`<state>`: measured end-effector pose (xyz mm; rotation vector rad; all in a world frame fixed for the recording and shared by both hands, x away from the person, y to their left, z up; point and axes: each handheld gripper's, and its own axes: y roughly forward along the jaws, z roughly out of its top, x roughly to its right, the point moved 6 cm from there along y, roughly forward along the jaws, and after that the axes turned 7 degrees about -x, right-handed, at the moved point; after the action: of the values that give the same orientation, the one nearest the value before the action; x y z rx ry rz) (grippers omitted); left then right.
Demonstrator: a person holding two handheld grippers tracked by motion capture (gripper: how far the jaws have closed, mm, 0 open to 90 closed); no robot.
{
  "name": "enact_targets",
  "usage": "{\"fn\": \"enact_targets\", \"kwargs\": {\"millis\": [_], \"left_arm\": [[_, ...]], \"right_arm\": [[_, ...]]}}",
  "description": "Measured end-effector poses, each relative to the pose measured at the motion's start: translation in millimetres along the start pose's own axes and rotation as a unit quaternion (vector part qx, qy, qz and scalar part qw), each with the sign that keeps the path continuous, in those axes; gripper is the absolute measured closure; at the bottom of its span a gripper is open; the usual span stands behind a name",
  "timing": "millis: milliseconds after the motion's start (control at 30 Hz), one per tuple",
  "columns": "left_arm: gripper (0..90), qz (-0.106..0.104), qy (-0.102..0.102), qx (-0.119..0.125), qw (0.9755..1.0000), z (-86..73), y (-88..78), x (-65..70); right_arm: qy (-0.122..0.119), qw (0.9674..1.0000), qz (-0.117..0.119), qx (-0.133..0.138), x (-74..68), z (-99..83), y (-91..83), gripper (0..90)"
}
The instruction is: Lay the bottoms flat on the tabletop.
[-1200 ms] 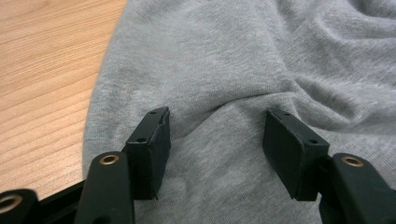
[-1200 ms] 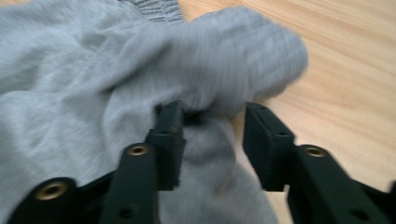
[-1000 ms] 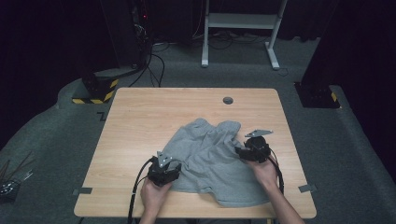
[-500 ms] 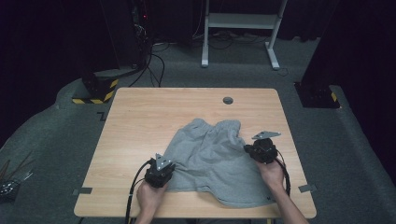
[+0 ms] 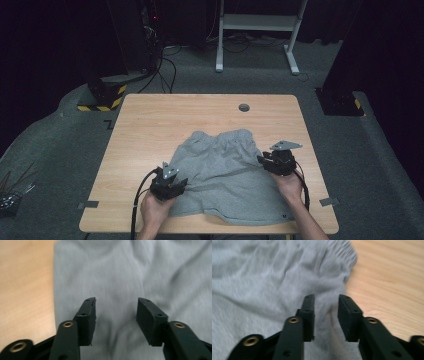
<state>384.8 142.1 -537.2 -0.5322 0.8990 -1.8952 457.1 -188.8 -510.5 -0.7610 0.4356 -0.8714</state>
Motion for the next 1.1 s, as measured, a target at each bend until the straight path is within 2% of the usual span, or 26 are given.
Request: {"fn": "enact_targets", "kwargs": {"millis": [67,133,233,267,333,367,433,467,600,667,700,767,833,867,900,967,1033,1067,1100], "left_arm": [[46.8,0.007,-0.013,-0.004,0.9999,12.6,10.2,-6.9],[45.4,0.018,-0.024,-0.007,0.9995,20.2,19.0,-13.9],[43.1,0.036,-0.038,-0.025,0.9983,24.1,28.5,-25.6],[42.7,0.041,-0.042,-0.022,0.998,24.5,29.4,-28.5],[41.6,0.055,-0.053,-0.024,0.9968,23.8,31.4,-38.4],[40.8,0.06,-0.062,-0.027,0.9959,22.8,32.3,-43.7],[39.5,0.066,-0.079,-0.03,0.9943,21.2,34.4,-53.6],[38.7,0.067,-0.083,-0.03,0.9938,20.9,35.7,-57.1],[37.1,0.055,-0.098,-0.028,0.9933,21.0,46.5,-63.1],[36.4,0.052,-0.098,-0.027,0.9935,20.8,48.0,-63.6],[38.1,0.048,-0.1,-0.018,0.9936,22.8,49.8,-63.5],[46.3,0.044,-0.101,-0.015,0.9938,23.4,49.9,-63.1],[65.1,0.036,-0.098,-0.012,0.9944,23.7,49.0,-63.2],[65.1,0.023,-0.099,-0.013,0.9947,23.8,48.4,-63.2],[79.3,0.012,-0.099,-0.024,0.9947,26.0,47.6,-63.1],[84.8,0.01,-0.096,-0.021,0.9951,28.9,45.0,-62.7],[85.0,-0.001,-0.106,0.015,0.9943,37.9,33.1,-60.4],[85.0,-0.005,-0.085,0.032,0.9959,45.9,22.7,-52.1],[84.9,-0.007,-0.072,0.036,0.9967,48.9,18.8,-46.8]], "right_arm": [[0.012,0.9999,0.006,0.005,1.7,3.7,-0.2,60.5],[0.014,0.9998,0.008,-0.006,0.5,6.0,4.3,58.1],[0.011,0.9994,0.011,-0.03,-3.4,7.2,17.5,56.4],[0.008,0.999,0.013,-0.041,-5.0,5.7,23.7,56.5],[0.01,0.9975,0.023,-0.067,-8.9,1.0,32.7,61.1],[0.003,0.9961,0.026,-0.085,-12.2,-2.4,37.2,63.4],[-0.022,0.9945,0.015,-0.101,-18.9,-8.7,43.1,64.1],[-0.036,0.9947,0.005,-0.096,-20.5,-9.5,43.4,64.0],[-0.042,0.9956,-0.011,-0.083,-21.4,-12.5,45.9,59.8],[-0.035,0.9968,-0.01,-0.071,-21.0,-14.4,46.5,59.2],[-0.034,0.9973,-0.009,-0.064,-20.8,-15.3,46.5,59.1],[-0.036,0.9974,-0.009,-0.062,-20.8,-16.0,46.2,59.0],[-0.034,0.9977,-0.009,-0.058,-21.0,-16.6,46.5,58.6],[-0.034,0.9977,-0.009,-0.058,-21.0,-16.6,46.5,58.6],[-0.035,0.9978,-0.012,-0.055,-21.2,-16.7,47.0,58.0],[-0.035,0.9979,-0.012,-0.053,-21.2,-16.9,47.2,57.9],[-0.032,0.9983,-0.009,-0.049,-20.9,-17.7,47.3,57.7],[-0.031,0.9986,-0.008,-0.043,-20.6,-18.4,47.4,57.5],[-0.03,0.9987,-0.008,-0.041,-20.5,-18.7,47.5,57.4]]}}
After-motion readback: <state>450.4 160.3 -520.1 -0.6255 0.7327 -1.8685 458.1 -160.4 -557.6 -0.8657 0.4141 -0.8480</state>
